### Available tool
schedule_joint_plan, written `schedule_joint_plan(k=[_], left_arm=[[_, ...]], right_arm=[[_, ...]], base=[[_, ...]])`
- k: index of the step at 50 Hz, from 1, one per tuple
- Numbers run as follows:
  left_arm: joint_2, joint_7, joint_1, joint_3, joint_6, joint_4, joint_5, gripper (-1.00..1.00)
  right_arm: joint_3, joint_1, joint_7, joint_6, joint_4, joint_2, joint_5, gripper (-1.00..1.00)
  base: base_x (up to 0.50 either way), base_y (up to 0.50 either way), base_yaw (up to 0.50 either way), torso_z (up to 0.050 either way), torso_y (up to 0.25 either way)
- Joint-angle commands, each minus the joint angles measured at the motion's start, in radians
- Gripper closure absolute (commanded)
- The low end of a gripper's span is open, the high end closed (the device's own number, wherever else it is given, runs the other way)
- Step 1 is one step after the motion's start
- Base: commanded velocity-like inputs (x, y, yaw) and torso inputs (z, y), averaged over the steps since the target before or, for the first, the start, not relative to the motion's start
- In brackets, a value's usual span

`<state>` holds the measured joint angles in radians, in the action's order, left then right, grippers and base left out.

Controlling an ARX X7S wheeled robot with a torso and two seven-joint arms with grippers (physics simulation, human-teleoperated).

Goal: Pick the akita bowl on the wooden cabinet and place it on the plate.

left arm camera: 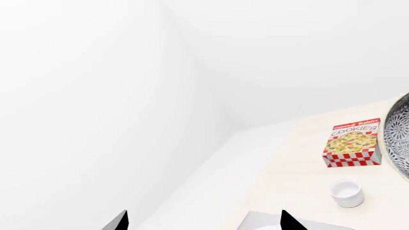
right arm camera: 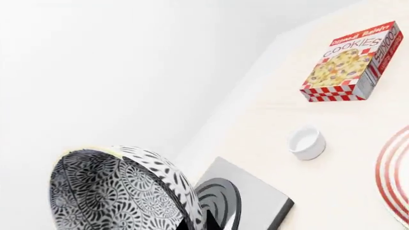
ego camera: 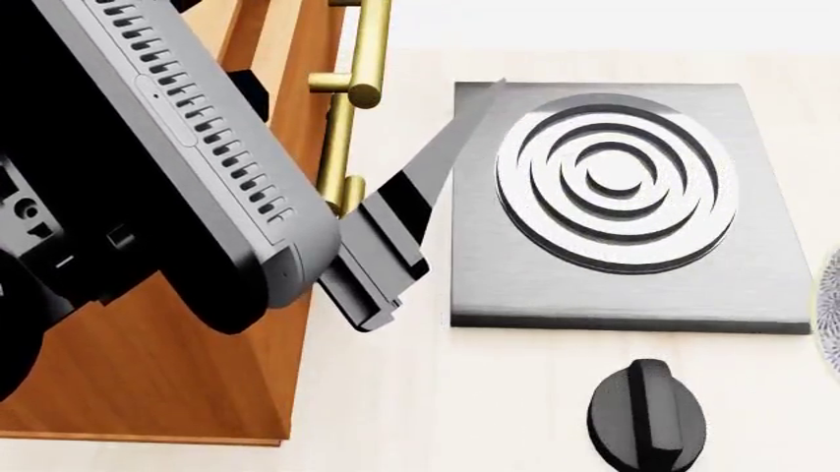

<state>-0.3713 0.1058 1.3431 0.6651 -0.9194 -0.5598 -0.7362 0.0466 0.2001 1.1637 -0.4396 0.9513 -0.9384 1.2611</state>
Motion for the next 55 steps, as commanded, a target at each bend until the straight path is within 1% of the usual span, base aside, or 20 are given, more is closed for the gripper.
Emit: schedule_joint_plan(k=[1, 3, 6, 11, 14, 15, 18, 22, 24, 27, 31, 34, 43, 51, 55], left_arm=[[-0.001, 0.000, 0.001, 0.002, 0.003, 0.003, -0.003, -1.00], [-0.001, 0.000, 0.000, 0.003, 0.005, 0.003, -0.002, -1.00], [-0.004, 0.001, -0.003, 0.004, 0.007, 0.003, -0.001, -1.00], [-0.006, 0.003, -0.006, 0.000, 0.009, 0.005, -0.004, -1.00], [-0.010, 0.006, -0.012, 0.004, 0.013, -0.001, 0.000, -1.00], [-0.007, 0.010, -0.014, 0.000, 0.014, 0.000, -0.003, -1.00], [-0.004, 0.012, -0.014, -0.006, 0.017, -0.006, -0.009, -1.00], [-0.011, 0.014, -0.022, -0.012, 0.024, -0.010, -0.011, -1.00], [-0.020, 0.020, -0.029, -0.021, 0.021, -0.022, -0.019, -1.00], [-0.028, 0.028, -0.036, -0.034, 0.021, -0.029, -0.028, -1.00], [-0.032, 0.027, -0.048, -0.035, 0.031, -0.027, -0.025, -1.00], [-0.032, 0.026, -0.059, -0.034, 0.045, -0.022, -0.020, -1.00], [-0.036, 0.030, -0.065, -0.036, 0.050, -0.024, -0.023, -1.00], [-0.036, 0.029, -0.067, -0.033, 0.054, -0.022, -0.023, -1.00], [-0.034, 0.031, -0.067, -0.035, 0.055, -0.019, -0.026, -1.00]], right_arm=[[0.032, 0.052, -0.203, -0.129, -0.007, 0.050, 0.119, 1.00], [0.057, 0.073, -0.181, -0.160, -0.013, 0.092, 0.097, 1.00], [0.089, 0.124, -0.242, -0.226, -0.006, 0.133, 0.136, 1.00], [0.113, 0.150, -0.233, -0.248, -0.001, 0.159, 0.127, 1.00], [0.113, 0.156, -0.246, -0.261, -0.012, 0.165, 0.160, 1.00], [0.131, 0.174, -0.228, -0.268, -0.015, 0.168, 0.157, 1.00], [0.185, 0.194, -0.224, -0.302, -0.009, 0.144, 0.215, 1.00], [0.197, 0.165, -0.212, -0.315, -0.014, 0.130, 0.260, 1.00], [0.204, 0.165, -0.207, -0.320, -0.015, 0.132, 0.271, 1.00], [0.209, 0.158, -0.160, -0.310, -0.018, 0.135, 0.237, 1.00], [0.200, 0.127, -0.105, -0.287, -0.041, 0.129, 0.205, 1.00], [0.191, 0.089, -0.049, -0.255, -0.074, 0.103, 0.181, 1.00], [0.156, 0.042, -0.032, -0.211, -0.152, 0.069, 0.208, 1.00], [0.142, -0.004, 0.004, -0.159, -0.225, 0.004, 0.220, 1.00], [0.135, -0.011, -0.007, -0.152, -0.254, 0.004, 0.233, 1.00]], base=[[0.00, 0.00, 0.00, 0.000, 0.000], [0.00, 0.00, 0.00, 0.000, 0.000], [0.00, 0.00, 0.00, 0.000, 0.003], [0.00, 0.00, 0.00, 0.000, 0.000], [0.00, 0.00, 0.00, 0.000, 0.000], [0.00, 0.00, 0.00, 0.000, 0.000], [0.00, 0.00, 0.00, 0.000, 0.000], [0.00, 0.00, 0.00, 0.000, 0.000], [0.00, 0.00, 0.00, 0.000, 0.000], [0.00, 0.00, 0.00, 0.000, 0.000], [0.00, 0.00, 0.00, 0.000, 0.000], [0.00, 0.00, 0.00, 0.000, 0.000], [0.00, 0.00, 0.00, 0.001, 0.001], [0.00, 0.00, 0.00, 0.000, 0.000], [0.00, 0.00, 0.00, 0.000, 0.000]])
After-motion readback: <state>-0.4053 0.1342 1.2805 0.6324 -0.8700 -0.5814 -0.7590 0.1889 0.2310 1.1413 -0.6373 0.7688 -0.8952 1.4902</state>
